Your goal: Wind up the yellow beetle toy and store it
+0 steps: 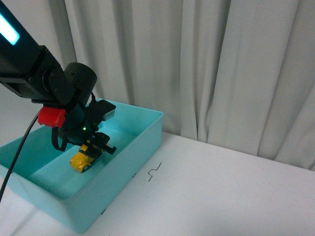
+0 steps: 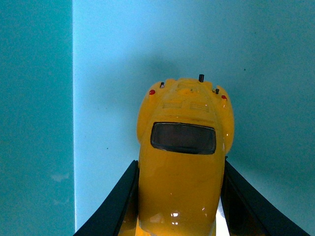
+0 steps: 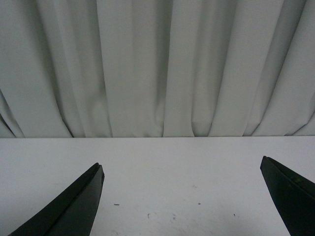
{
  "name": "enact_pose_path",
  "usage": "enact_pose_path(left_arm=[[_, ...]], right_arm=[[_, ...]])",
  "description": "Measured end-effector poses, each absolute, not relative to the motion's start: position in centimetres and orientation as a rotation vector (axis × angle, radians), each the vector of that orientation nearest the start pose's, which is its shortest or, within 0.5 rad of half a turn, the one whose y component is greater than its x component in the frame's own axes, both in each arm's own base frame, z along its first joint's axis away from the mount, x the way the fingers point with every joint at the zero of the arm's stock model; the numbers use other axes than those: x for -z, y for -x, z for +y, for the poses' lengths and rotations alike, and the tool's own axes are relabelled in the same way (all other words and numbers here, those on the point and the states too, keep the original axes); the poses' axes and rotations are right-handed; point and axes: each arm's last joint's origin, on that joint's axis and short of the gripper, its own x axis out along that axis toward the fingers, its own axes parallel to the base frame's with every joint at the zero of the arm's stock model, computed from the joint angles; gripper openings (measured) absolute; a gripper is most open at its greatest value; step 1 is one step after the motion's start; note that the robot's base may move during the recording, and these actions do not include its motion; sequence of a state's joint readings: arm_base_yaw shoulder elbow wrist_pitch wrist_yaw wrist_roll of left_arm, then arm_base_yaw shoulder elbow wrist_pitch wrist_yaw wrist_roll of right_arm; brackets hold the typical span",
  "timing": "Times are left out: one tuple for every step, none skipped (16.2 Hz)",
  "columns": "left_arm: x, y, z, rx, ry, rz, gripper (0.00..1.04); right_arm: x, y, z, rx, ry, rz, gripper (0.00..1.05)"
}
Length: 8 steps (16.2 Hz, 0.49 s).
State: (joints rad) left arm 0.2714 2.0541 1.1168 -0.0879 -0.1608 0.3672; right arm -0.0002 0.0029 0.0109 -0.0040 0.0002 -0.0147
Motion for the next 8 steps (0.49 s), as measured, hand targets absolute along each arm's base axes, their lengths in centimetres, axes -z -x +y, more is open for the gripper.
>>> enact_pose_path(left_arm=[[-9.24, -37.37, 10.8, -0.197, -0.271, 1.091, 0.4], [-9.02, -37.53, 10.86, -0.195, -0.269, 1.099, 0.4], [-8.93, -37.54, 10.82, -0.185, -0.254, 1.105, 0.45], [-8.75, -37.5, 10.76, -0.175, -0.237, 1.109, 0.57], [-8.63, -37.45, 10.6, -0.161, -0.228, 1.118, 0.67], [-8.63, -37.48, 10.43, -0.148, -0.224, 1.117, 0.78], [-8.84, -37.44, 10.39, -0.14, -0.218, 1.115, 0.89], [-9.54, -37.35, 10.35, -0.136, -0.217, 1.098, 1.0]], right_arm=[[-16.66, -9.72, 0.0, 0.0, 0.015, -0.004, 0.98], [-16.66, -9.72, 0.0, 0.0, 0.015, -0.004, 0.98], [-16.66, -9.72, 0.0, 0.0, 0.015, -0.004, 0.98], [-16.66, -9.72, 0.0, 0.0, 0.015, -0.004, 0.98], [-16.66, -9.72, 0.0, 0.0, 0.015, -0.004, 0.98], [-16.66, -9.72, 0.0, 0.0, 0.015, -0.004, 0.98], [-16.66, -9.72, 0.0, 0.0, 0.015, -0.004, 0.98], [-16.66, -9.72, 0.0, 0.0, 0.015, -0.004, 0.98]])
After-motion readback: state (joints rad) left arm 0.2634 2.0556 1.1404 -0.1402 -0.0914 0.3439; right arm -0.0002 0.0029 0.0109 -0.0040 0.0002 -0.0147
